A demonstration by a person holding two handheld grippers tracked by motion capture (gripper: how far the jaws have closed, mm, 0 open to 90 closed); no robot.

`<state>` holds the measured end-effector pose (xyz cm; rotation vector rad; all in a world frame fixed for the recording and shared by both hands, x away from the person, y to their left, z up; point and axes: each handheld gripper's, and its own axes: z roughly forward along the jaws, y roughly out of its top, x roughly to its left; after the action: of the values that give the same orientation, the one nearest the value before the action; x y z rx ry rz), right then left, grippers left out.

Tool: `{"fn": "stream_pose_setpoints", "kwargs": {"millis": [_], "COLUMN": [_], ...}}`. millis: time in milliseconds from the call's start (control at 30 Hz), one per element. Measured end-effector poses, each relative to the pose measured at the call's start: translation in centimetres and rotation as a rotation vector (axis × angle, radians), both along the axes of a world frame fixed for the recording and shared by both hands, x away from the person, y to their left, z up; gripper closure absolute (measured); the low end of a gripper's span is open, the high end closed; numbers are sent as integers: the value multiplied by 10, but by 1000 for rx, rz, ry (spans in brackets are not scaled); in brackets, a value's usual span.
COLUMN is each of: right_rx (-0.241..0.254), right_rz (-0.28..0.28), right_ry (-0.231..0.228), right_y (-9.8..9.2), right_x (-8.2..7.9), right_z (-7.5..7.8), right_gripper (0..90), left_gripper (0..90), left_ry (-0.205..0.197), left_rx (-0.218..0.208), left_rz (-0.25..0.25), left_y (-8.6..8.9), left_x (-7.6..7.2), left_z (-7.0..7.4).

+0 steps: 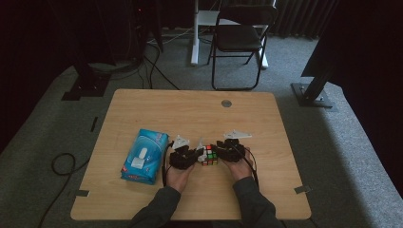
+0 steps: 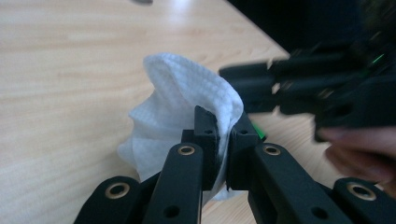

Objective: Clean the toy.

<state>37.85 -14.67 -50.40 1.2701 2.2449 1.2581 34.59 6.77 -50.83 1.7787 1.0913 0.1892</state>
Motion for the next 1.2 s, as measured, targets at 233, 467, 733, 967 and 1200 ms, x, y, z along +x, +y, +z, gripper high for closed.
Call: {"fn": "stream_pose_setpoints", "kwargs": {"millis": [233, 467, 733, 967, 1200], "right_rx": [0, 3, 3, 5, 2], "right_rz": [0, 2, 1, 1, 0], "right_ry": [0, 1, -2, -1, -3], "right_y": [0, 0, 1, 1, 1], "right_x": [0, 0, 0, 0, 0], "right_z": [0, 0, 0, 0, 0], "right_gripper": [631, 631, 631, 632, 633], "left_gripper": [858, 858, 858, 858, 857], "left_ry": [-22, -5, 26, 56, 80], "left_rx": [10, 20, 52, 62, 91], "left_rz": [2, 6, 3, 18, 26], "left_y": [1, 3, 1, 0, -1], "left_x": [-2, -3, -6, -6, 0], "left_z": [-3, -5, -18, -29, -37]}}
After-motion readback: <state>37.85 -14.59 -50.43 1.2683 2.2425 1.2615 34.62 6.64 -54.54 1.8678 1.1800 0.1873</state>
